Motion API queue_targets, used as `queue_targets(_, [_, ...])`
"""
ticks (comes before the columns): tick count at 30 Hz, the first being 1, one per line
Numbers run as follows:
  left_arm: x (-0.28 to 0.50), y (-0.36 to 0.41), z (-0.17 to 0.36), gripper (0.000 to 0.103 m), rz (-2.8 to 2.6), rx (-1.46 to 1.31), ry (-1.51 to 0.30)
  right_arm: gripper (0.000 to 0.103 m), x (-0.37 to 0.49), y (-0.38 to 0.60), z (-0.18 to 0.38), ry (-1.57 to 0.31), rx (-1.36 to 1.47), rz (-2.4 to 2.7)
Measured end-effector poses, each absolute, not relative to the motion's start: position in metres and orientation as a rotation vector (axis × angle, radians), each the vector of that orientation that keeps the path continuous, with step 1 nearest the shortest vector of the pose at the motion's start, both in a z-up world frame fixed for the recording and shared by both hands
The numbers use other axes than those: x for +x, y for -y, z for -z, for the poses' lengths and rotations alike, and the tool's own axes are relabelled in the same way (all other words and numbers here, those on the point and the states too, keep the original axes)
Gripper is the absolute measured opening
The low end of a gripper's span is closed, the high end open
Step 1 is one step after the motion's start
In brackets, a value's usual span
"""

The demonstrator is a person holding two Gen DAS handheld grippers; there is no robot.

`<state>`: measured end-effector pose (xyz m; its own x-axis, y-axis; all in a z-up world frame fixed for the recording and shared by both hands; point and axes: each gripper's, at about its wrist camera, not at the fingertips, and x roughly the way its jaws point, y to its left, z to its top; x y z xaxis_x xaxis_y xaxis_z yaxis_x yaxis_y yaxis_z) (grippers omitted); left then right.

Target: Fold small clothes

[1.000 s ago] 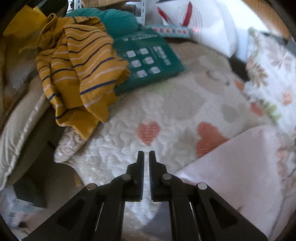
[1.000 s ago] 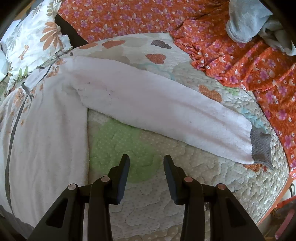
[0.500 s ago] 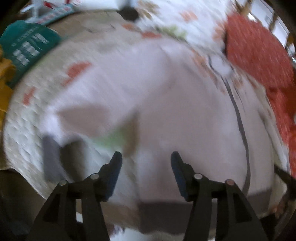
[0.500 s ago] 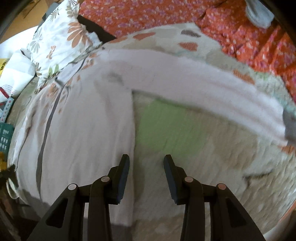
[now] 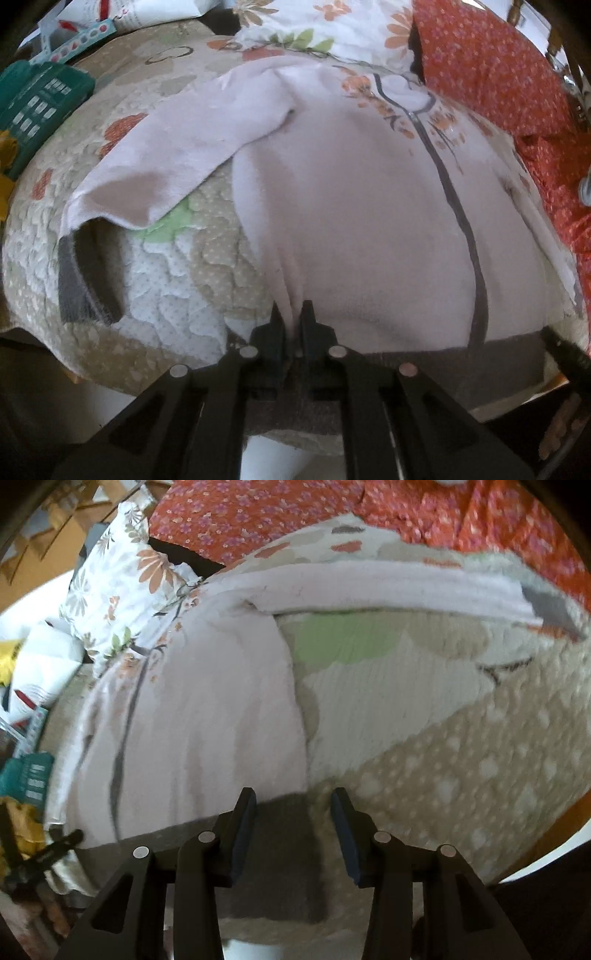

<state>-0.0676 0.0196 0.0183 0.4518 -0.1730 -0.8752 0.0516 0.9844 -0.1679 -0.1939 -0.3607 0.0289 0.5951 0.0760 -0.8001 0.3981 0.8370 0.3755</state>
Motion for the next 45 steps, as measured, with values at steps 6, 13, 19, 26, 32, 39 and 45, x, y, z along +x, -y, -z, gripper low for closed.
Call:
queue_targets(6, [-0.083,-0.033,-0.024,0.007,0.123,-0.188,-1.114,0.005,-0.194,0.359,-0.025,-0.988,0.595,0.116])
queue_targets(13, [-0.106,-0.04,-0.027,0.009,0.157,-0.177,-1.115,0.005,-0.211,0.337,-0.011,-1.093,0.498,0.069])
queue_targets(19, [-0.119,-0.03,-0.072,0.035,0.258,-0.141,-0.998,0.008,-0.212,0.377,-0.049,-0.977,0.537,0.11])
queue_targets(26, [-0.062,0.004,-0.111,0.075,0.269,-0.098,-0.868,0.042,-0.216,0.534,-0.098,-0.874,0.587,0.495])
queue_targets(32, [0.003,0.022,-0.085,0.076,0.245,-0.127,-0.859,0.044,-0.221,0.634,-0.063,-0.956,0.712,0.747])
queue_targets(39, [0.033,0.023,-0.047,0.076,0.198,-0.143,-0.958,0.012,-0.182,0.63,-0.052,-0.923,0.662,0.707])
queue_targets(45, [0.041,0.015,-0.05,0.076,0.074,-0.017,-0.879,0.007,-0.162,0.626,-0.078,-0.858,0.561,0.751])
